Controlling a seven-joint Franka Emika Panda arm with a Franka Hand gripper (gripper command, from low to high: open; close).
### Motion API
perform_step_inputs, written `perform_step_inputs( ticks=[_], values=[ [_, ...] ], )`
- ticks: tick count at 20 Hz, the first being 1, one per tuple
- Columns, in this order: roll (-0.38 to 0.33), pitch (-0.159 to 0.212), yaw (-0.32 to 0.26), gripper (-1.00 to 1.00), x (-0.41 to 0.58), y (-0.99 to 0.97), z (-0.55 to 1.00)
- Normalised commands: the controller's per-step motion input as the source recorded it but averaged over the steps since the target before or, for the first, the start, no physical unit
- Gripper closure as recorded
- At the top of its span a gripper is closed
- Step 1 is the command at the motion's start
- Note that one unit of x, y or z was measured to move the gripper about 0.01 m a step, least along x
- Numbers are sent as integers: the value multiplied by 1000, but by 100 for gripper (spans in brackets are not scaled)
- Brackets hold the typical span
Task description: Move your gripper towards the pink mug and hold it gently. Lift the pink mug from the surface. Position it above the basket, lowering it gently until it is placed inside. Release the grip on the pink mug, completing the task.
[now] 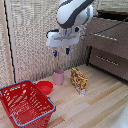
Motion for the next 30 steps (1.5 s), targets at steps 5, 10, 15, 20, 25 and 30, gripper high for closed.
perform_step_inputs(
  ticks=[5,10,15,20,25,30],
  values=[
    [66,36,-45,-100,193,-438,-265],
    [75,24,-51,-100,255,-413,-266],
    [69,1,-19,-100,275,-329,-258],
    [62,0,-17,-100,345,-188,-244],
    [48,0,-2,-100,378,-114,-194],
    [29,0,6,-100,339,-149,-219]
  ],
)
